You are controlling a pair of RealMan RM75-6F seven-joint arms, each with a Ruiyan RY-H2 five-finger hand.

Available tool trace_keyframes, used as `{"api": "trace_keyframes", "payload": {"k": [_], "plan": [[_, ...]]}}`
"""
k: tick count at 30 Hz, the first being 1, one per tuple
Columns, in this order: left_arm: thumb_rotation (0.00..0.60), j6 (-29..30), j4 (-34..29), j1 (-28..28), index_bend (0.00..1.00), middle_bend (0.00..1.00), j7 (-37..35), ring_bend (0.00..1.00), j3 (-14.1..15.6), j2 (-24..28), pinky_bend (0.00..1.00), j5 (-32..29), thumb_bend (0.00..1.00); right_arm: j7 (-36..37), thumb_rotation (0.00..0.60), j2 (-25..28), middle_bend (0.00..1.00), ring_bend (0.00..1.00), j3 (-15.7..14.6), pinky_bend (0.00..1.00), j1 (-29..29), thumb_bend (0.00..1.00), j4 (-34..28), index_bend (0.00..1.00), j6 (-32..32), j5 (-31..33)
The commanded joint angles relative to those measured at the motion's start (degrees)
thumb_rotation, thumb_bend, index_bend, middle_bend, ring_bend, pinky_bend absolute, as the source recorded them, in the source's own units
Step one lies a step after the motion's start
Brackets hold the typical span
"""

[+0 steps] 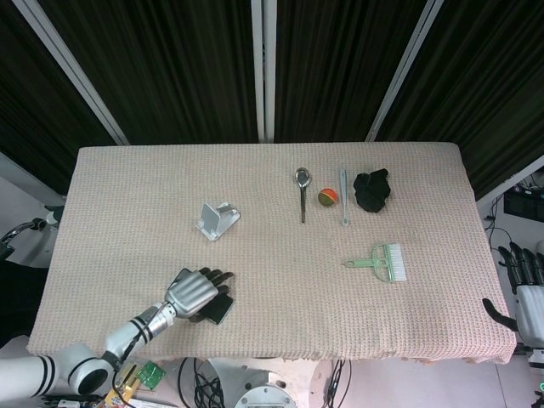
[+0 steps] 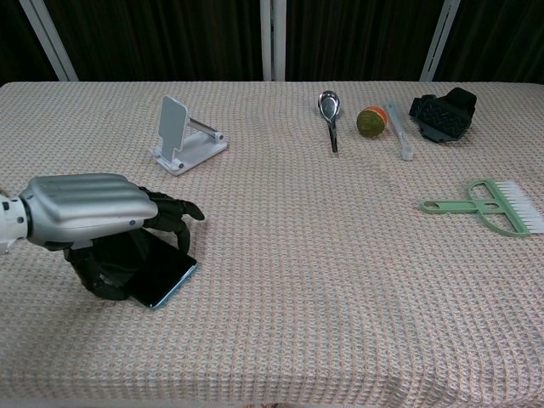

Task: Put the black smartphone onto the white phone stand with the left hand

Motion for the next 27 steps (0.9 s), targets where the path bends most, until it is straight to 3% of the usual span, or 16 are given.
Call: {"api": "trace_keyframes", "payload": {"k": [1,6,9,18,27], "plan": [[0.6,0.49,0.3,0.09,0.42,0.1,-0.19,0.12,0.19,-0.2,0.24,0.25,0.23,-0.09,0.6,0.11,0.0,0.0,-0.09,0.0,0.01,0.15,-0.14,0.0,-0.26,0.12],[0.6,1.56,0.26,0.37,0.44,0.32,-0.96,0.12,0.53,-0.17,0.24,0.61,0.29,-0.22,0.6,0.21,0.0,0.0,-0.13,0.0,0.1,0.15,-0.41,0.0,-0.7,0.3],[0.6,2.48,0.24,0.56,0.44,0.39,-1.38,0.15,0.71,0.04,0.24,1.29,0.32,-0.29,0.6,0.22,0.0,0.0,-0.15,0.0,0.13,0.15,-0.5,0.0,-0.78,0.27],[0.6,9.07,0.56,2.57,0.49,0.51,-5.98,0.22,0.09,0.55,0.24,4.35,0.35,-0.31,0.6,0.24,0.0,0.0,-0.13,0.0,0.08,0.15,-0.53,0.0,-0.88,0.48],[0.6,16.44,2.57,5.83,0.54,0.56,-18.81,0.25,-3.25,0.96,0.26,2.78,0.36,0.1,0.6,0.28,0.0,0.0,-0.08,0.0,0.2,0.15,-0.43,0.0,-1.26,0.62]]}}
